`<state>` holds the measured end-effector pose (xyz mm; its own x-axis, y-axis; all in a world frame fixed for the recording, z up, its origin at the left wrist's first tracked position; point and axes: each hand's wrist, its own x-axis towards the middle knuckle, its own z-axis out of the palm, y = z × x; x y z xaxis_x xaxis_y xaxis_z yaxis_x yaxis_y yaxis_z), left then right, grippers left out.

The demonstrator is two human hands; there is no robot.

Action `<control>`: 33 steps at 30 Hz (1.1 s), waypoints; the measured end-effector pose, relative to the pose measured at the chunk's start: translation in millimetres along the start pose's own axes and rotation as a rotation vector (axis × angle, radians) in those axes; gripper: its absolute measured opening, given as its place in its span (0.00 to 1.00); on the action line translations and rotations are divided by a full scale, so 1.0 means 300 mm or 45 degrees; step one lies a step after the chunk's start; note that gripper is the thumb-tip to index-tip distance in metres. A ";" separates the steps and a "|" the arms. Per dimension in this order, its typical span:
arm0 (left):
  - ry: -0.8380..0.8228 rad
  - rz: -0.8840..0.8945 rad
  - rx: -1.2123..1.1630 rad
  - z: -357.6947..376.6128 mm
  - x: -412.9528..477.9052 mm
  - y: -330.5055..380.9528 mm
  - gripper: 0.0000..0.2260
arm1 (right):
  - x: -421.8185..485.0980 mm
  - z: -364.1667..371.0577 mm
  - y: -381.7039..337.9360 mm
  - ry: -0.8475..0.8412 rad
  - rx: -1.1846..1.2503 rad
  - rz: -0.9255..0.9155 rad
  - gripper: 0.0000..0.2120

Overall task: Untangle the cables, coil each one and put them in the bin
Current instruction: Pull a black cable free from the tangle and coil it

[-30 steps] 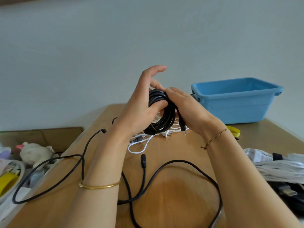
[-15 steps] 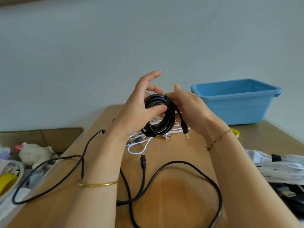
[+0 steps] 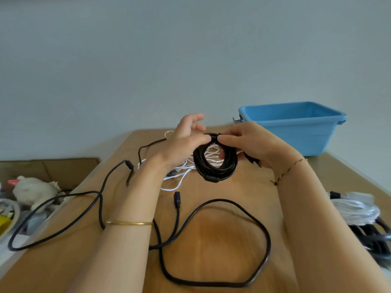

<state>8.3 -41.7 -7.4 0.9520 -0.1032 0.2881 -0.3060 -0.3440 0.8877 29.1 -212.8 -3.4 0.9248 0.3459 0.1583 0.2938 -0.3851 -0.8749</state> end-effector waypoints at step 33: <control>-0.538 -0.450 0.753 -0.106 -0.329 -0.043 0.03 | -0.105 0.248 0.011 -0.298 -0.747 -0.241 0.14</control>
<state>-81.8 2.7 -35.8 0.9503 -0.1994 -0.2390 -0.0444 -0.8468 0.5301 -16.9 -161.3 -45.2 0.7869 0.6046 0.1233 0.5902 -0.6791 -0.4365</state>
